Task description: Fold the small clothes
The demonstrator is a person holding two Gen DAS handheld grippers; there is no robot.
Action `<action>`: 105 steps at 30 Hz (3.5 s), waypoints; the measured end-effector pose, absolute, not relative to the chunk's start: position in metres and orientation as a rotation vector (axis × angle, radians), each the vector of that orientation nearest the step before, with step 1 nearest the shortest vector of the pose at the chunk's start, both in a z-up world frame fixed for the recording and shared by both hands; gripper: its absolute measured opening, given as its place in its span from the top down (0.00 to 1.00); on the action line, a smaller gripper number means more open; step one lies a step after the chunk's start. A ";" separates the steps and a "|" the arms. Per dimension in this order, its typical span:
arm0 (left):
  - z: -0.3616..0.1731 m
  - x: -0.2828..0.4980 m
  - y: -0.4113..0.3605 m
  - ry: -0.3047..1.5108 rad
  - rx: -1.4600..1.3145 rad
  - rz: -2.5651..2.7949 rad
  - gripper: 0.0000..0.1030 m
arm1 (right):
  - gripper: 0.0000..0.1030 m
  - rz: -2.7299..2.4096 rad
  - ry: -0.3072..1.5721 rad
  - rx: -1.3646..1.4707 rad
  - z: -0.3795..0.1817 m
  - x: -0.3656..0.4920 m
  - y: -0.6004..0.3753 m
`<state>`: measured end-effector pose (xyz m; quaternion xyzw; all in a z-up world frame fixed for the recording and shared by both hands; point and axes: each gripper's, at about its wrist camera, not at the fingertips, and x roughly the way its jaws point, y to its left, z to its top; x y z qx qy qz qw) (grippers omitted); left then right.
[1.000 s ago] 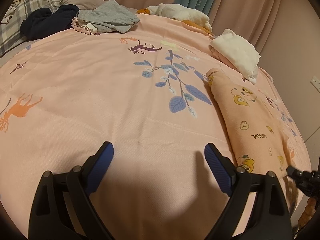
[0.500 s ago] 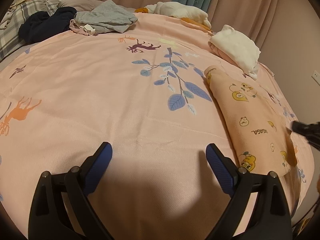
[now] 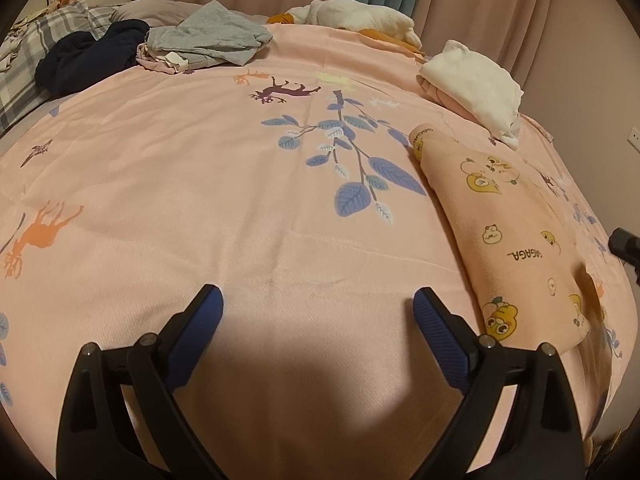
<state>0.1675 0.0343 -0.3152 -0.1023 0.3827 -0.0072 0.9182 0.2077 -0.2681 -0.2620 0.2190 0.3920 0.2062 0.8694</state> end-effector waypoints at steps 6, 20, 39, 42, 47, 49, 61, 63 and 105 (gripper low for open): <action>-0.315 0.167 0.034 0.784 -0.213 -0.018 0.06 | 0.99 0.239 1.044 0.434 -0.314 0.232 -0.268; -0.315 0.167 0.033 0.790 -0.199 -0.013 0.05 | 1.00 0.305 0.964 0.436 -0.285 0.199 -0.275; -0.315 0.166 0.031 0.793 -0.194 -0.010 0.05 | 0.71 0.542 1.127 0.324 -0.307 0.209 -0.194; -0.314 0.166 0.031 0.795 -0.191 -0.007 0.05 | 0.71 0.547 1.162 0.226 -0.318 0.205 -0.175; -0.314 0.166 0.030 0.794 -0.192 -0.007 0.04 | 0.71 0.545 1.157 0.277 -0.305 0.200 -0.190; -0.313 0.165 0.031 0.790 -0.202 -0.017 0.03 | 0.71 0.528 1.130 0.289 -0.298 0.199 -0.200; -0.283 0.222 0.018 0.882 -0.606 -0.419 0.03 | 0.15 0.386 1.020 0.562 -0.299 0.250 -0.303; -0.284 0.244 -0.001 0.933 -0.589 -0.463 0.03 | 0.15 0.396 1.079 0.636 -0.315 0.268 -0.312; -0.298 0.229 0.086 0.947 -0.356 -0.232 0.67 | 0.67 0.683 1.139 0.307 -0.325 0.298 -0.100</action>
